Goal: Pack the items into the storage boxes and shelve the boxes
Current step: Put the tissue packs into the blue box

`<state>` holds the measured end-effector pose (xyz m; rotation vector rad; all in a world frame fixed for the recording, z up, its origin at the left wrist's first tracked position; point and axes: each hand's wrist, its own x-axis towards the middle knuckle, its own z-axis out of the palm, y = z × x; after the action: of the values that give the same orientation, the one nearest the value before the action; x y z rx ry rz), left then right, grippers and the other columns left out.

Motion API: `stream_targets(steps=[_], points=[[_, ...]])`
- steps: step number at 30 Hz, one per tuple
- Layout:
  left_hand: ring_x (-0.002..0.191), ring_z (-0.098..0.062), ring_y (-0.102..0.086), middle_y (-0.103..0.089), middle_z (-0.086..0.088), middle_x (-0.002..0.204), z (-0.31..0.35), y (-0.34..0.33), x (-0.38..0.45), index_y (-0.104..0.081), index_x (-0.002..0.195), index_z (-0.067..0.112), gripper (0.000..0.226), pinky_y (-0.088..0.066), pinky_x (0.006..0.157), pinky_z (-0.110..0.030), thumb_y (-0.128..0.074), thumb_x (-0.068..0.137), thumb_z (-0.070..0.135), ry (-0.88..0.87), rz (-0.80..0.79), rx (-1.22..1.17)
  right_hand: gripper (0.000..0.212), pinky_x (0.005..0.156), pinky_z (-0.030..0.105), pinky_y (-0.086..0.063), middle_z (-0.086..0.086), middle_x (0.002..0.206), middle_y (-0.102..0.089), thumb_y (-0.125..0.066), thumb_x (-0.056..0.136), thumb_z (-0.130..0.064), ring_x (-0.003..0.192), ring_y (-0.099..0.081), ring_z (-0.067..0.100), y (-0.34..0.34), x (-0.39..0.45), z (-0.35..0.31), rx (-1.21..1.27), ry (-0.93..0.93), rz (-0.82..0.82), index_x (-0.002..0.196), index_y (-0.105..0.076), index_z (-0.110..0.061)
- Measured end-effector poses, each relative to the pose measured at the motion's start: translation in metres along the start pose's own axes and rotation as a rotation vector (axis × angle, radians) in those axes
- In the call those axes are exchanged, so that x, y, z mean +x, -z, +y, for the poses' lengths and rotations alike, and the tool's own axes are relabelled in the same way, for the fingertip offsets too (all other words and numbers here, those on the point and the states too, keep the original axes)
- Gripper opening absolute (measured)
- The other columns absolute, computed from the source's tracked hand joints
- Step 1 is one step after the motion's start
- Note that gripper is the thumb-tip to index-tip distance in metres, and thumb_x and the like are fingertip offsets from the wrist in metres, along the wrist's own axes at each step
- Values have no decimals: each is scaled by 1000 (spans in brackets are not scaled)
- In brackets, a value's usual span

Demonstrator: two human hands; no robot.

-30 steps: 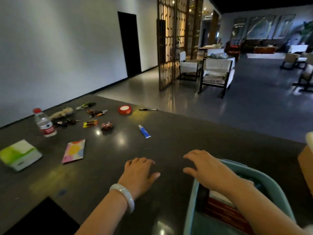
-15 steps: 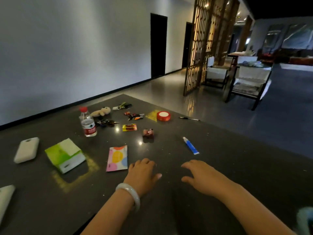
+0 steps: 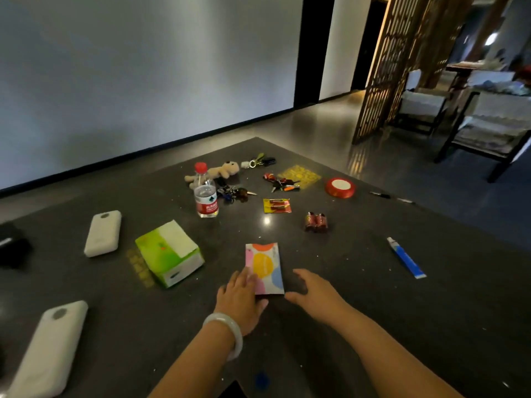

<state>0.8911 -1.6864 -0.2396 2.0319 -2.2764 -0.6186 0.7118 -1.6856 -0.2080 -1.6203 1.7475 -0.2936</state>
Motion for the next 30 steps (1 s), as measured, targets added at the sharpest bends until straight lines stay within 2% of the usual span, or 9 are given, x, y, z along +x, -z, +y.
stream_targets(steps=[6,9,12,15,18,23,25,27,30], points=[[148,-19,6,4,5,161,-17,-12,4,-4,153,30,68,-6,120,-44,-41,98,47,-49,-4,8,70,102,35,-44,1,139,-47,-72,82,-24,124,-49,17,-21,36,-10,90,-64,53,142,-36,-23],[148,-17,7,5,6,161,-23,-14,3,-3,153,31,69,-5,120,-42,-41,98,48,-72,15,7,67,94,31,-48,0,133,-53,-72,82,-18,113,-54,13,-26,45,-17,210,-88,60,140,-39,-23],[147,-17,9,6,8,161,-24,-11,2,-1,152,32,69,-4,121,-42,-39,98,49,-71,-3,-15,64,84,27,-47,2,126,-55,-72,82,-17,110,-56,15,-32,52,-23,330,-149,97,138,-40,-20],[147,-17,9,6,8,161,-26,-4,0,0,152,31,67,-2,120,-42,-37,99,49,-58,-1,-34,55,83,30,-51,4,113,-59,-72,82,-16,101,-59,18,-36,56,-27,438,-237,112,132,-47,-15],[147,-16,7,3,6,161,-33,9,0,-8,153,29,62,-3,119,-39,-35,100,46,-18,103,-39,38,89,38,-53,2,105,-62,-71,83,-15,97,-61,17,-38,61,-30,473,-254,83,119,-58,-16],[148,-15,0,-10,2,160,-53,35,7,-26,149,27,56,-4,118,-36,-42,98,43,45,390,5,25,91,41,-52,2,109,-62,-68,85,-12,101,-61,19,-37,64,-32,539,-222,39,105,-60,-22],[148,-17,-4,-19,0,159,-63,44,13,-33,147,25,54,-4,118,-39,-43,97,44,98,524,66,24,90,40,-53,1,110,-62,-68,85,-12,101,-61,18,-38,64,-32,557,-201,43,104,-59,-23],[148,-22,-2,-17,-1,159,-77,53,22,-30,148,26,58,-5,117,-48,-42,96,48,227,560,89,27,88,38,-53,1,111,-62,-67,85,-12,102,-61,17,-39,63,-31,562,-185,52,109,-59,-21],[147,-30,10,2,5,162,-98,59,35,-8,151,39,64,-4,113,-61,-33,95,59,423,370,10,29,83,33,-54,1,112,-62,-67,86,-12,100,-61,16,-40,62,-30,561,-176,44,112,-59,-21]])
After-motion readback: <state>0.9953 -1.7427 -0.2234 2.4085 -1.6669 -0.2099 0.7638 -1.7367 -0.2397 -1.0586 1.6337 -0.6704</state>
